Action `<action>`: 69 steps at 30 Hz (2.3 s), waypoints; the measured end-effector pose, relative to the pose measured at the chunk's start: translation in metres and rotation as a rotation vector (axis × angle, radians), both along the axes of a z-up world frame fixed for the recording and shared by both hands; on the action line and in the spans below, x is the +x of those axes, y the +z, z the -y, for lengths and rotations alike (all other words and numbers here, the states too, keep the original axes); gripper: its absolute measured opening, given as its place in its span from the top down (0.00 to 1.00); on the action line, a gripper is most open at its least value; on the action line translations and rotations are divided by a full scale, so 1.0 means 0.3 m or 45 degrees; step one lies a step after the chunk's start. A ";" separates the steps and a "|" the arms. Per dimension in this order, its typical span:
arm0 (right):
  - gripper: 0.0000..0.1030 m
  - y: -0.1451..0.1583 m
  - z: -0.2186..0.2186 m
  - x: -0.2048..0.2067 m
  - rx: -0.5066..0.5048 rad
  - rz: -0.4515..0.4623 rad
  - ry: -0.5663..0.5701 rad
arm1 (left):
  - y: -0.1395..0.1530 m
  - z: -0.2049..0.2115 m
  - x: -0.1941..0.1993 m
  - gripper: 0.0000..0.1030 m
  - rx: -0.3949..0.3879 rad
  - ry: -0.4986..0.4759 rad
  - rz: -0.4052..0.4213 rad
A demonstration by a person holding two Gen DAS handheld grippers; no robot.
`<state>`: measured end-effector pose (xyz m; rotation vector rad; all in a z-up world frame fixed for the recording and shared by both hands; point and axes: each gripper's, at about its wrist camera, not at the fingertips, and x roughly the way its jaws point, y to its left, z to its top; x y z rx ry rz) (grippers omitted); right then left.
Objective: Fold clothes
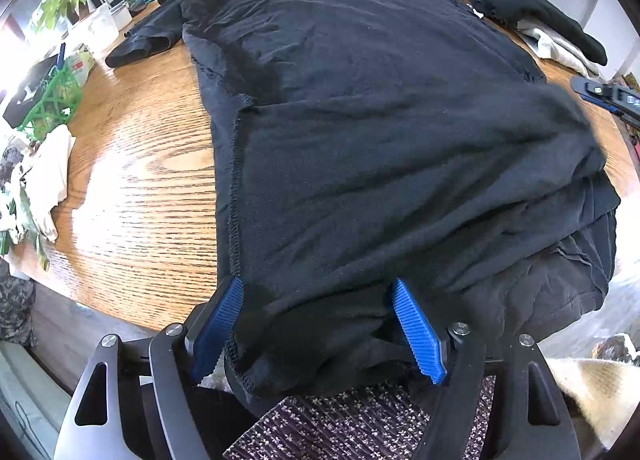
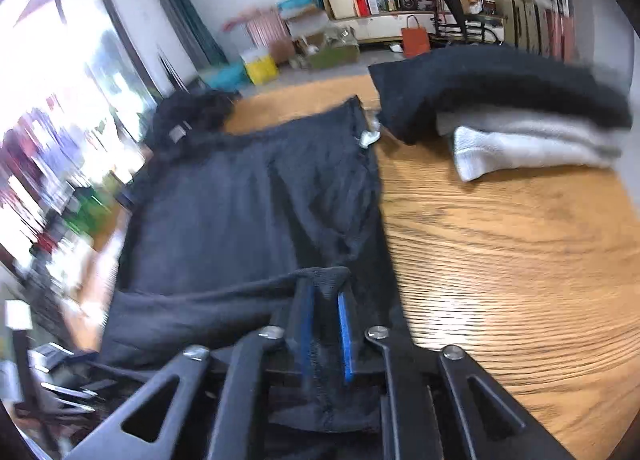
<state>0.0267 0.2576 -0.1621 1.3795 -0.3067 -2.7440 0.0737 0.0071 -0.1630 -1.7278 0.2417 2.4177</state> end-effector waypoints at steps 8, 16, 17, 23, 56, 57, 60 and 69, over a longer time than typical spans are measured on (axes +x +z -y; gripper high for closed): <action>0.58 -0.024 0.089 0.019 -0.032 0.031 0.117 | 0.164 0.077 -0.007 0.25 0.315 0.059 -0.059; 0.56 -0.063 0.165 0.017 -0.052 0.084 0.193 | -0.001 -0.020 -0.007 0.25 0.092 0.057 0.007; 0.55 -0.079 0.155 -0.001 -0.042 0.103 0.172 | -0.004 -0.033 0.020 0.25 0.044 0.022 -0.032; 0.55 -0.130 0.024 -0.078 -0.173 0.176 0.076 | 0.004 -0.015 0.107 0.25 0.024 -0.050 -0.005; 0.28 -0.026 0.150 0.085 0.035 0.072 0.263 | 0.029 -0.108 -0.086 0.25 0.204 -0.086 -0.135; 0.28 -0.032 0.152 0.067 0.022 0.071 0.262 | 0.020 -0.113 -0.091 0.25 0.205 -0.079 -0.135; 0.28 -0.073 0.139 0.004 -0.030 0.106 0.247 | 0.012 -0.122 -0.088 0.24 0.199 -0.082 -0.148; 0.26 -0.026 0.102 -0.023 -0.149 0.078 0.205 | 0.031 -0.079 -0.112 0.25 0.287 0.008 -0.116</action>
